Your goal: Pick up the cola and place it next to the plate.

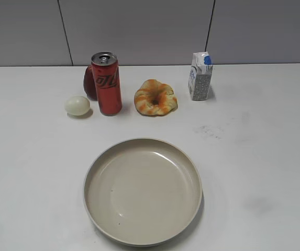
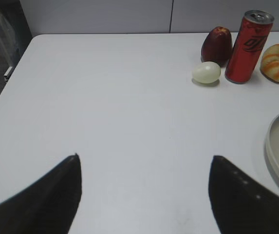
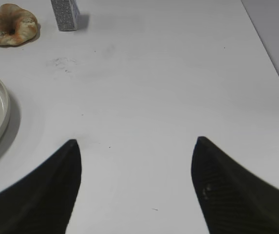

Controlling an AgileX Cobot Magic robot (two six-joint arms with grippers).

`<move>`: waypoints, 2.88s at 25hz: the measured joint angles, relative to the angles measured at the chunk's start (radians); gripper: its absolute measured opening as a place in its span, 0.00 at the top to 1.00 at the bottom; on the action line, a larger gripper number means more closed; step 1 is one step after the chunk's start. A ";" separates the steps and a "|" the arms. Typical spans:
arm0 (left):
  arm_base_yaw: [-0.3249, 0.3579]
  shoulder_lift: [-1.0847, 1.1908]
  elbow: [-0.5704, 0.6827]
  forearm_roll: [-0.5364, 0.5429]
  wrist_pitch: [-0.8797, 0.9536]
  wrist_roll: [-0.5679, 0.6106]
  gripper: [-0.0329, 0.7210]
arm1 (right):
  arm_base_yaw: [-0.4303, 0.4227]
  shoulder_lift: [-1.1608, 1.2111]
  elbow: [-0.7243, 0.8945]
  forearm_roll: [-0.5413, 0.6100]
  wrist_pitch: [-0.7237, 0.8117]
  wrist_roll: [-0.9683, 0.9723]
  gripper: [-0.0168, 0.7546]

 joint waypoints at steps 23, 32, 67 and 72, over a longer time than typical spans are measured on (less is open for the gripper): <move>-0.001 0.235 -0.040 -0.013 -0.344 0.000 0.18 | 0.000 0.000 0.000 0.000 0.000 0.000 0.28; -0.031 0.918 -0.299 -0.124 -0.448 0.058 0.18 | 0.000 0.000 0.000 0.000 0.000 0.000 0.28; -0.381 2.138 -1.406 -0.115 -0.132 0.133 0.08 | 0.000 0.000 0.000 0.000 0.000 0.000 0.28; -0.381 2.182 -1.406 -0.111 -0.136 0.133 0.12 | 0.000 0.000 0.000 0.000 0.000 0.000 0.28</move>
